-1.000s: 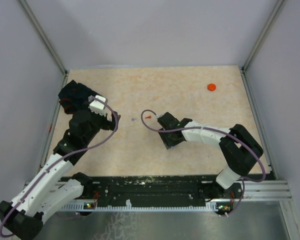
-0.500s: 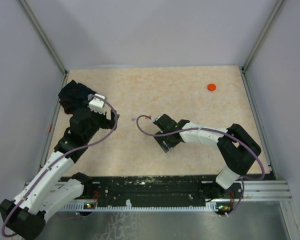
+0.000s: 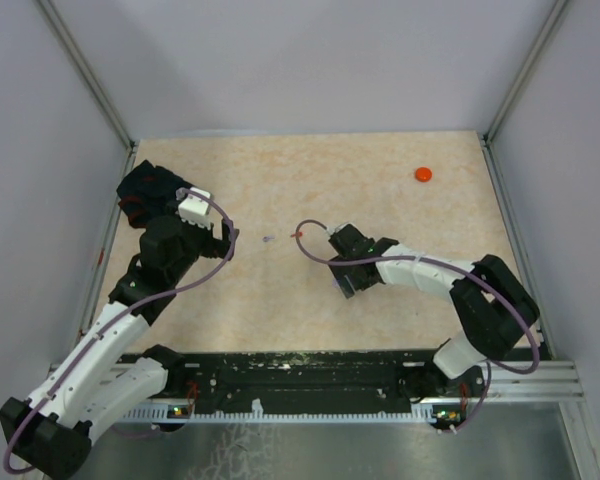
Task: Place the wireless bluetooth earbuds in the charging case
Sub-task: Move the charging case to the center of the board, then pick up the charging case at the center of the board.
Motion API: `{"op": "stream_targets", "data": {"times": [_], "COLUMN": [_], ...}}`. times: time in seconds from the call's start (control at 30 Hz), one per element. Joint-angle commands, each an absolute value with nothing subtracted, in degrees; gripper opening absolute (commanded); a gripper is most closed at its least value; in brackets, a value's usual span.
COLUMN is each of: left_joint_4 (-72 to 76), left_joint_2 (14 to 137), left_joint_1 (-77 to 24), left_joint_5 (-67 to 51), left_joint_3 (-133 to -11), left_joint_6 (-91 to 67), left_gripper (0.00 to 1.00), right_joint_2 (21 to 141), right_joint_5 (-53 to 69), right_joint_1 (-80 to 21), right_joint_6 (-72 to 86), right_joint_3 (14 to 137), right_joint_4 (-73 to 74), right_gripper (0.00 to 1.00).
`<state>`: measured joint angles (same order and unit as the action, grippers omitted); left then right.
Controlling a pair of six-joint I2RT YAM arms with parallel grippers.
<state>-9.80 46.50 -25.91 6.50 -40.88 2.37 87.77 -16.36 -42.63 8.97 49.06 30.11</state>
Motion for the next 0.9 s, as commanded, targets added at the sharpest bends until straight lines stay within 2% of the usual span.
{"op": "stream_targets", "data": {"times": [0.0,0.17,0.43,0.87], "left_joint_4": [-7.94,-7.9,-7.92,-7.91], "left_joint_2": [46.56,46.62,46.67,47.14], "left_joint_1": [-25.38,-25.24,-25.05,-24.75], "left_joint_5": [5.64,5.29,4.41,3.87], "left_joint_3": [-40.96,-40.87,-40.91,-40.93], "left_joint_6": [2.02,1.93,1.71,1.49], "left_gripper": [0.98,0.98,0.98,0.98], "right_joint_2": [83.62,81.9,76.53,82.23], "right_joint_5": [-20.91,-23.22,-17.72,-16.01], "right_joint_1": [-39.37,-38.28,-41.74,-45.94], "right_joint_6": [13.18,17.02,17.49,21.79], "right_joint_3": [49.22,49.66,49.6,48.35], "right_joint_4": [30.54,31.1,29.03,20.23], "right_gripper": [0.78,0.76,0.75,0.71]}}
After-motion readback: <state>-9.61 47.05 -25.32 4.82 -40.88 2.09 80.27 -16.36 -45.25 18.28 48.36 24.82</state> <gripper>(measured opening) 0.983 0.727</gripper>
